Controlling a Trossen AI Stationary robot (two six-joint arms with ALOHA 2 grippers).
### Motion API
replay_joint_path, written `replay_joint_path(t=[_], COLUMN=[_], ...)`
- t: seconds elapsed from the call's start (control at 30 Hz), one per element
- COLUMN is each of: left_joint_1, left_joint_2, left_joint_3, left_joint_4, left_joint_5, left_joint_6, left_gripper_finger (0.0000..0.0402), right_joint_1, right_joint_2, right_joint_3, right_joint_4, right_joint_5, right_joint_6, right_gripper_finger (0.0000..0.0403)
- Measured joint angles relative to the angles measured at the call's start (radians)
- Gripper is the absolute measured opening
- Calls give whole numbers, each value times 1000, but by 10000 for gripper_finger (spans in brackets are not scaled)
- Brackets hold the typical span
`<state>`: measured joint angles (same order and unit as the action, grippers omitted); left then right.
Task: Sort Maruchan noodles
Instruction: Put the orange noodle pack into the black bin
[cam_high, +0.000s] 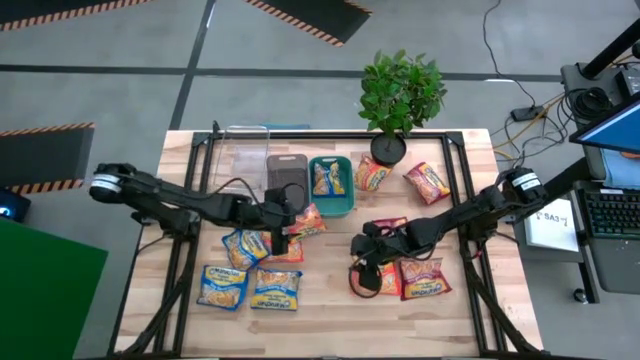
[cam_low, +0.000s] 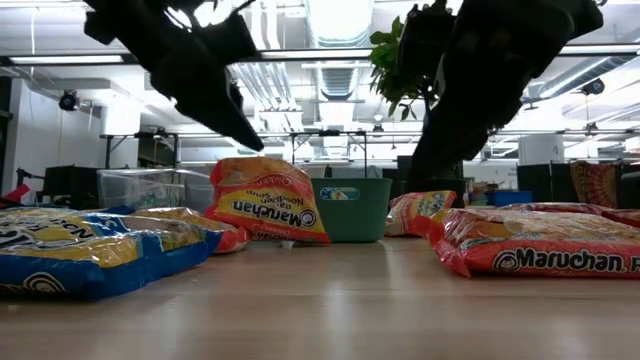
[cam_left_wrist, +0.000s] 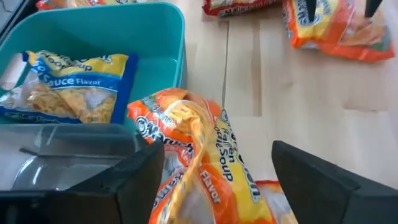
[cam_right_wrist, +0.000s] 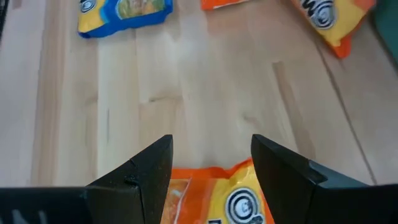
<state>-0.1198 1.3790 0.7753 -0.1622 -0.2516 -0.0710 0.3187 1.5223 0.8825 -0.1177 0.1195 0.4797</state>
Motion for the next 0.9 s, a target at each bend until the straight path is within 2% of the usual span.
replay_joint_path(t=[0.1, 0.23, 0.43, 0.9], left_joint_1=[3, 8, 21, -17], left_joint_2=[41, 84, 144, 178], left_joint_3=[0, 0, 0, 0], left_joint_4=[33, 59, 96, 118], left_joint_5=[-10, -72, -75, -42], left_joint_6=[17, 29, 30, 25], left_gripper_finger=[278, 273, 262, 155], right_joint_1=[0, 0, 0, 0], right_joint_2=[0, 0, 0, 0], right_joint_3=[0, 0, 0, 0], right_joint_4=[2, 3, 3, 3], right_joint_5=[13, 14, 28, 55], right_joint_6=[0, -1, -1, -1], right_gripper_finger=[206, 206, 206, 206])
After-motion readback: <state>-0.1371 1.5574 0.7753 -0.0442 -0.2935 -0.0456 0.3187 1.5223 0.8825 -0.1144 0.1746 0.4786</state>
